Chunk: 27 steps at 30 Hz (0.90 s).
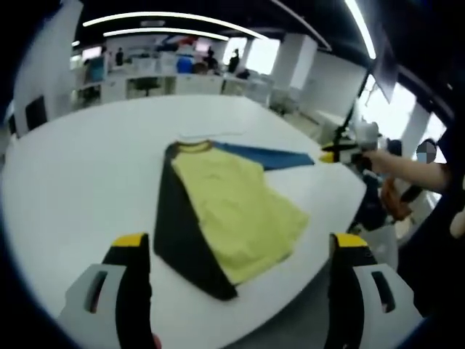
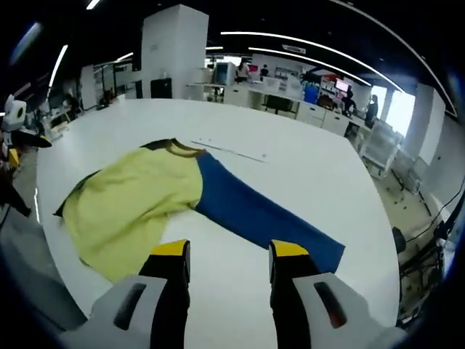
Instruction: Fold the garment on the visible template until the final outline fits inside the template.
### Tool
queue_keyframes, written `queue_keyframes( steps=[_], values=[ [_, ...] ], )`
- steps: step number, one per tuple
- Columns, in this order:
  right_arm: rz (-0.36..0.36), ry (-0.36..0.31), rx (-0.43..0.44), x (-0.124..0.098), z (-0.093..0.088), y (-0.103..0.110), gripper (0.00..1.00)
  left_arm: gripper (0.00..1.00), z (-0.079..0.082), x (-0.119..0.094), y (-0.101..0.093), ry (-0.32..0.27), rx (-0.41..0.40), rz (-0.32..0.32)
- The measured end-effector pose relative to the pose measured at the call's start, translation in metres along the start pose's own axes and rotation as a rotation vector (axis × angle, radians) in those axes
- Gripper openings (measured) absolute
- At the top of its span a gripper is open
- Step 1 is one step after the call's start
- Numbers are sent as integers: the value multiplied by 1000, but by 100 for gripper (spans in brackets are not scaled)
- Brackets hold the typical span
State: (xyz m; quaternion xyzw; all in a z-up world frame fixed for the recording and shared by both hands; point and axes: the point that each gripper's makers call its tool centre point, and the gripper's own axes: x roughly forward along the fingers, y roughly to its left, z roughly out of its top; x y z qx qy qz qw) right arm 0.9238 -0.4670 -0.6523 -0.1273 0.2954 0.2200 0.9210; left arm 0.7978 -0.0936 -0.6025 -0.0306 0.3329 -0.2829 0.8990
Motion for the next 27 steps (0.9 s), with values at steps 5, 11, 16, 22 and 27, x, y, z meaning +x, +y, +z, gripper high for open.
queue_keyframes(
  steps=[5, 11, 16, 22, 27],
  values=[
    [12, -44, 52, -24, 10, 26, 47, 98, -3, -10, -2, -16, -5, 3],
    [42, -85, 45, -50, 24, 54, 51, 98, -10, -19, -3, -21, -7, 4],
    [58, -121, 32, -71, 33, 72, 56, 98, -15, -25, -4, -18, -9, 6],
    [71, -139, 57, -89, 31, 88, 60, 98, -19, -36, -4, -20, -5, 6],
    [74, -131, 73, -101, 25, 94, 63, 98, -21, -45, -5, -17, 0, 10]
  ],
)
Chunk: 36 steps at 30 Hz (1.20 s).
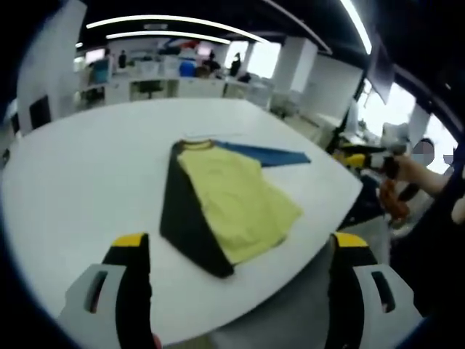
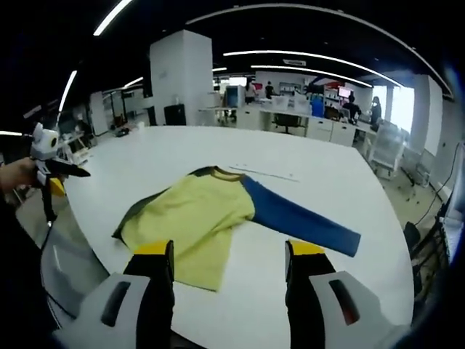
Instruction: Fold the garment on the visible template until the final outline fits inside the template.
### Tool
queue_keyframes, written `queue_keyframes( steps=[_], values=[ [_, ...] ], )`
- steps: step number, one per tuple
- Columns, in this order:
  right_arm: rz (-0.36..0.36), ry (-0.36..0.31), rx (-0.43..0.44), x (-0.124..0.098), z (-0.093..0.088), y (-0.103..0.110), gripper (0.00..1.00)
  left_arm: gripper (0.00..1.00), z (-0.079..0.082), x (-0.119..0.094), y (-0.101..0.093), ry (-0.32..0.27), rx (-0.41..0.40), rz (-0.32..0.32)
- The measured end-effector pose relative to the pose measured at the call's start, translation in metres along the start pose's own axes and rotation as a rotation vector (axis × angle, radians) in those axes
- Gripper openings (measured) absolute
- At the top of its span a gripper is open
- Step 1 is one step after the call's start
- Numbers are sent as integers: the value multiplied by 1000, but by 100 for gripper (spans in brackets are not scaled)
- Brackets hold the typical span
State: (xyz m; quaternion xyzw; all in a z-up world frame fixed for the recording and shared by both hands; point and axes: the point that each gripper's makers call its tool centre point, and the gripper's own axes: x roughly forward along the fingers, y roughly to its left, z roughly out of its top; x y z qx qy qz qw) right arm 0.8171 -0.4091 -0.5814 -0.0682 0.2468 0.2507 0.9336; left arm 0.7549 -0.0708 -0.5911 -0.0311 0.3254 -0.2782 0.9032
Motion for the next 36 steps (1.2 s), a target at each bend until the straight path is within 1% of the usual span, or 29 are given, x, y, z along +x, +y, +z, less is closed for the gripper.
queue_keyframes(
  steps=[7, 12, 17, 20, 23, 24, 26, 28, 31, 36],
  values=[
    [-4, -15, 6, -14, 6, 0, 68, 98, -5, -12, 3, 2, -5, 13],
    [6, -33, 5, -20, 13, 6, 73, 98, -9, -16, 5, 4, -8, 20],
    [29, -38, 3, -21, 14, 13, 80, 99, -10, -18, 6, 1, -11, 23],
    [42, -47, 8, -23, 16, 16, 85, 99, -9, -19, 6, -3, -13, 26],
    [57, -73, 27, -24, 19, 18, 91, 99, -8, -21, 7, -6, -13, 28],
    [61, -81, 48, -24, 19, 17, 93, 99, -7, -22, 9, -8, -11, 32],
    [54, -85, 84, -22, 17, 12, 94, 99, -7, -23, 11, -10, -17, 36],
    [50, -87, 96, -20, 16, 10, 95, 99, -7, -23, 12, -11, -18, 37],
    [49, -92, 115, -19, 16, 10, 100, 99, -10, -23, 13, -3, -19, 38],
    [52, -87, 117, -20, 14, 13, 100, 99, -12, -20, 13, 6, -22, 35]
  ],
)
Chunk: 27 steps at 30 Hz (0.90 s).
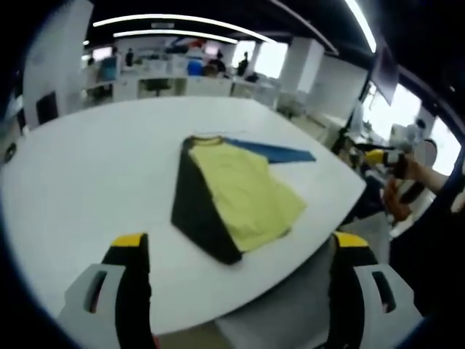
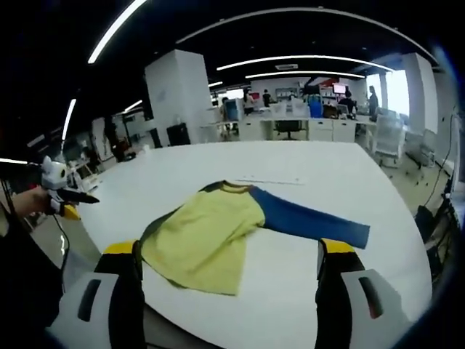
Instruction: Fold the garment on the visible template until the final outline fits inside the template.
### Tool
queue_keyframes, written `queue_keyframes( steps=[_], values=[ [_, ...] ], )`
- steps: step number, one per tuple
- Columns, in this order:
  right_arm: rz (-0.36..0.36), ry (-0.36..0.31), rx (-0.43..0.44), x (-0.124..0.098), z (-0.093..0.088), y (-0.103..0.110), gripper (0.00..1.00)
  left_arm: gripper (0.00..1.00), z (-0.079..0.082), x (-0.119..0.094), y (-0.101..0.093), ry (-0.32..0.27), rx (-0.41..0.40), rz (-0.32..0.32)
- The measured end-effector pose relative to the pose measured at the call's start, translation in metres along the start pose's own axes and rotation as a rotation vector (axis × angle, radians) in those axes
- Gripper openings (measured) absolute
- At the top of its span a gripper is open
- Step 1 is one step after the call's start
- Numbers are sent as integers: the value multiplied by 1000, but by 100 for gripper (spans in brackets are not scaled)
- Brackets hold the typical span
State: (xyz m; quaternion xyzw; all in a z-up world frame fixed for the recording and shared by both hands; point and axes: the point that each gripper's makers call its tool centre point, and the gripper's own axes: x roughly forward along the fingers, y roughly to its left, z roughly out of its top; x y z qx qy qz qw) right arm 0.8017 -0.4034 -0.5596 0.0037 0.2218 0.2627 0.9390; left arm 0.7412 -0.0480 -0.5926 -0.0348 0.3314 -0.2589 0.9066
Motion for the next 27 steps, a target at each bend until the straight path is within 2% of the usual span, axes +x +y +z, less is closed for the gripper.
queue_keyframes(
  steps=[16, 27],
  values=[
    [-3, 23, -33, 2, -5, -4, 99, 97, -6, 10, -2, 17, 10, -4],
    [-2, 37, -26, 5, -11, -5, 99, 83, -32, 34, -12, 61, 48, -25]
  ],
)
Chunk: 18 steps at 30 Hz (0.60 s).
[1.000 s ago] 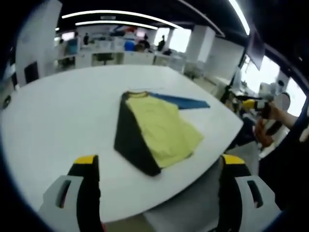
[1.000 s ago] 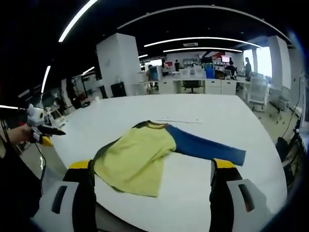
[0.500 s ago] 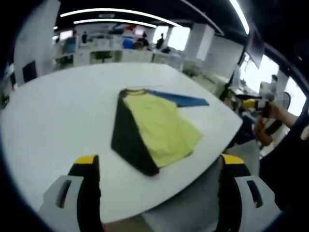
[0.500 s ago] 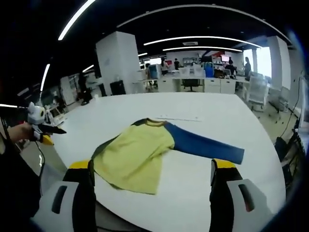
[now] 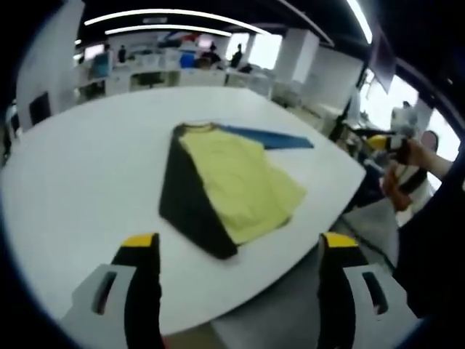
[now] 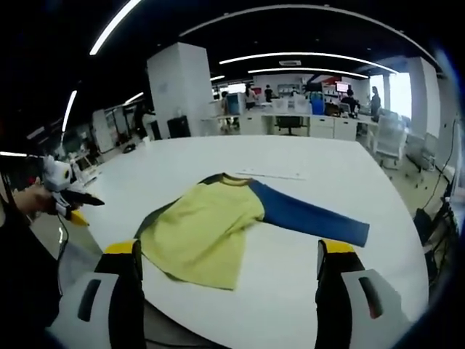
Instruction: Fold the garment on the visible template until the final outline fits inside the template.
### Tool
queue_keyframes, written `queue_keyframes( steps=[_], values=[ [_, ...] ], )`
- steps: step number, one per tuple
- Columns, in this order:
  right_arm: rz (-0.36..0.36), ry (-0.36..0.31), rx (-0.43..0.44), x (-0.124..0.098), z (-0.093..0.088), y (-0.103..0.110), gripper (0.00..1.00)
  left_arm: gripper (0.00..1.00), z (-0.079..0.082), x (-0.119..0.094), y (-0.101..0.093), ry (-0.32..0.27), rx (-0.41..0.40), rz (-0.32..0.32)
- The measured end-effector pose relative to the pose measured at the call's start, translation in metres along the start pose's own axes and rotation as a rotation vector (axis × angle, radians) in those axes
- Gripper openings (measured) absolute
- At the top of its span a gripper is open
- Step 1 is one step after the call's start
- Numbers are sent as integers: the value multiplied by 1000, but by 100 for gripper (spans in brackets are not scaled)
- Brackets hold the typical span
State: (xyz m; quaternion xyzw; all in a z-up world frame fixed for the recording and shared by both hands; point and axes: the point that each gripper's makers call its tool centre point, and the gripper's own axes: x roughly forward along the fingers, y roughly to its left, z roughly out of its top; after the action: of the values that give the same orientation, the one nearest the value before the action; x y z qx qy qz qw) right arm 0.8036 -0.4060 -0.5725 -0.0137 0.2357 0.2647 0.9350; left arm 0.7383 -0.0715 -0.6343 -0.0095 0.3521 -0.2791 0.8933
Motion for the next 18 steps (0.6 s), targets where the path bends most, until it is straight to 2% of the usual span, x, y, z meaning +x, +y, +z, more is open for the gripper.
queue_keyframes(
  steps=[7, 18],
  values=[
    [3, 9, 6, 2, -5, 2, 99, 68, -4, 16, -1, -19, 50, 3],
    [-2, 9, 7, 0, -6, -1, 99, 58, -29, 47, 7, 41, 132, 6]
  ],
)
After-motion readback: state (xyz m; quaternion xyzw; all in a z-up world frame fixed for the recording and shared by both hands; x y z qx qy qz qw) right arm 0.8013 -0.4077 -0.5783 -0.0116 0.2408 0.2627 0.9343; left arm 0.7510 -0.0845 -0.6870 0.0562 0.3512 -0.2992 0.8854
